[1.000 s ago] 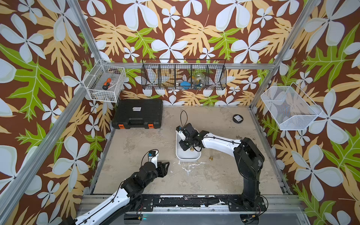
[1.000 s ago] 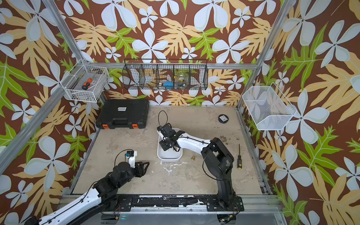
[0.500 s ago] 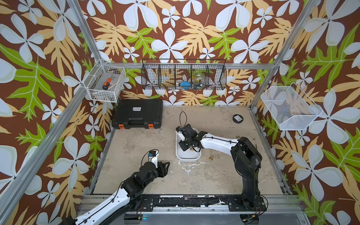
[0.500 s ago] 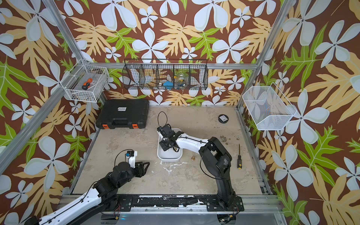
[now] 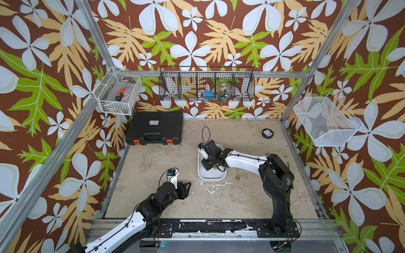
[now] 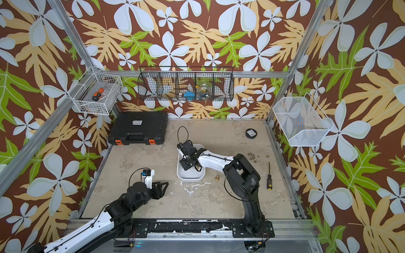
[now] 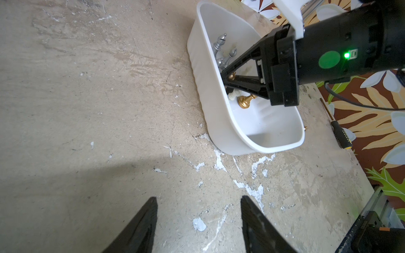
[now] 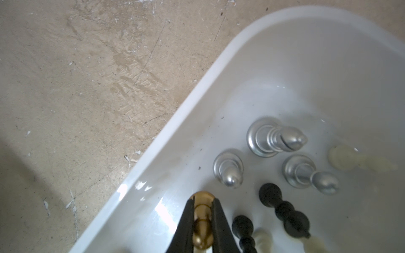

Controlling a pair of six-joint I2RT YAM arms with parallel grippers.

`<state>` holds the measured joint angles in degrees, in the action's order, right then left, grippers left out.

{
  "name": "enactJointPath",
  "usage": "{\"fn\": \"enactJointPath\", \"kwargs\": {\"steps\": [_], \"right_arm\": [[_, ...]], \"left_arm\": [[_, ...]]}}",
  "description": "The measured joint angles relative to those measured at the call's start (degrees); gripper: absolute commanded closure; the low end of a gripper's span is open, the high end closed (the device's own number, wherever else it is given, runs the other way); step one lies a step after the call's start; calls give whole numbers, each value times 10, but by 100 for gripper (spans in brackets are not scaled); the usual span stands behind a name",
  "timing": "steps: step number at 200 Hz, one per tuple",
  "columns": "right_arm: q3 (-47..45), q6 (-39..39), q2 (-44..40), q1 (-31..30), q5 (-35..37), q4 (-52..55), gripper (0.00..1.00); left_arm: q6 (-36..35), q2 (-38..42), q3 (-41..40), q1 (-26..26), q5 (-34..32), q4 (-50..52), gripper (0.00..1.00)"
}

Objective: Put the chess pieces into the storage box
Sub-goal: Place the chess piece in the storage box.

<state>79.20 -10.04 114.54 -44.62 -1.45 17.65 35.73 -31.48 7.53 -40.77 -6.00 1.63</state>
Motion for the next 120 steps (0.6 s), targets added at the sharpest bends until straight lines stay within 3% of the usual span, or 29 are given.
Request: {"fn": "enactJointPath", "kwargs": {"steps": [120], "right_arm": [[1,0,9,-4,2,-1,81]], "left_arm": [[0,-2,0,0,0,-1,37]]}}
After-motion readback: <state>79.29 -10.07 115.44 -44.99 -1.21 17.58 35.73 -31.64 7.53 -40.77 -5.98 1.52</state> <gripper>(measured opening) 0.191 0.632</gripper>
